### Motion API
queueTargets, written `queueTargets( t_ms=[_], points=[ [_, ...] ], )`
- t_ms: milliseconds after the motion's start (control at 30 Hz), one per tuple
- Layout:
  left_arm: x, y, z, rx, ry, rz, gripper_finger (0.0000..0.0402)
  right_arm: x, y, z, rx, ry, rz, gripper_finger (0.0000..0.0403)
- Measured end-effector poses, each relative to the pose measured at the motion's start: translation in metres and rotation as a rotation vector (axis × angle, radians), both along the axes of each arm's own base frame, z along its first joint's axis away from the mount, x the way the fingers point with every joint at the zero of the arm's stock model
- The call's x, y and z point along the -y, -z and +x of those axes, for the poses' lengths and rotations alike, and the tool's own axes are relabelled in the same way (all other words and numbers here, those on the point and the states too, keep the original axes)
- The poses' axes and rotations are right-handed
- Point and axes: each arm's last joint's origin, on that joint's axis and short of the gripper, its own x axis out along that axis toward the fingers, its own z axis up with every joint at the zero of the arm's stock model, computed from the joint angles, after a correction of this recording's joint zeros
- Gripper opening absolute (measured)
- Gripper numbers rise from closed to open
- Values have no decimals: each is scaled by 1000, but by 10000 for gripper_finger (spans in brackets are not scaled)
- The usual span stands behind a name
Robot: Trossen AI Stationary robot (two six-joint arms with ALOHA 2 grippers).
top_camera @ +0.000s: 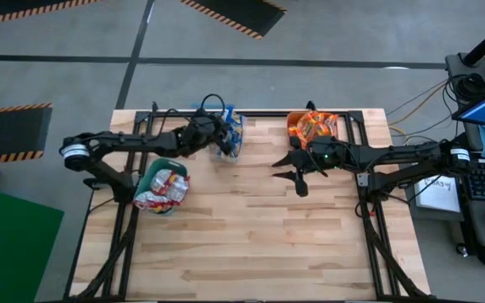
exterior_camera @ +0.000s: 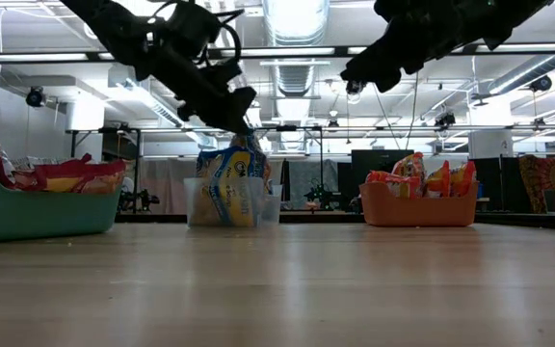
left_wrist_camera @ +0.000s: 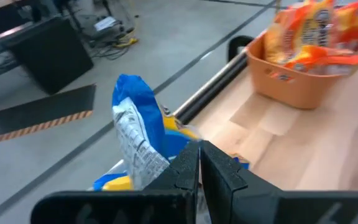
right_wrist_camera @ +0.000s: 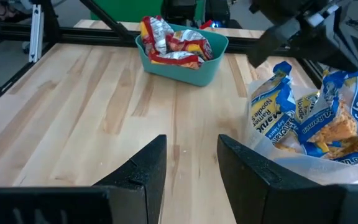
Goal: Sort Maruchan noodles
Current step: Put the blue noodle pack in the transparent bin
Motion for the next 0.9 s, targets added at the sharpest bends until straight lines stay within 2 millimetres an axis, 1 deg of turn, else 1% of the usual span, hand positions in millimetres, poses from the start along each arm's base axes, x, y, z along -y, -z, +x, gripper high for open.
queueTargets(
  t_ms=[167,333,900],
  points=[
    [-6,4,-5,-34,-74,-9,0,0,3,-1,-8,-1,-1,132],
    [-11,12,-12,-66,-135,-91,0,0,5,-1,-13,0,3,132],
    [-8,19,-15,-49,-198,-196,0,0,5,-1,-12,2,6,132]
  ],
)
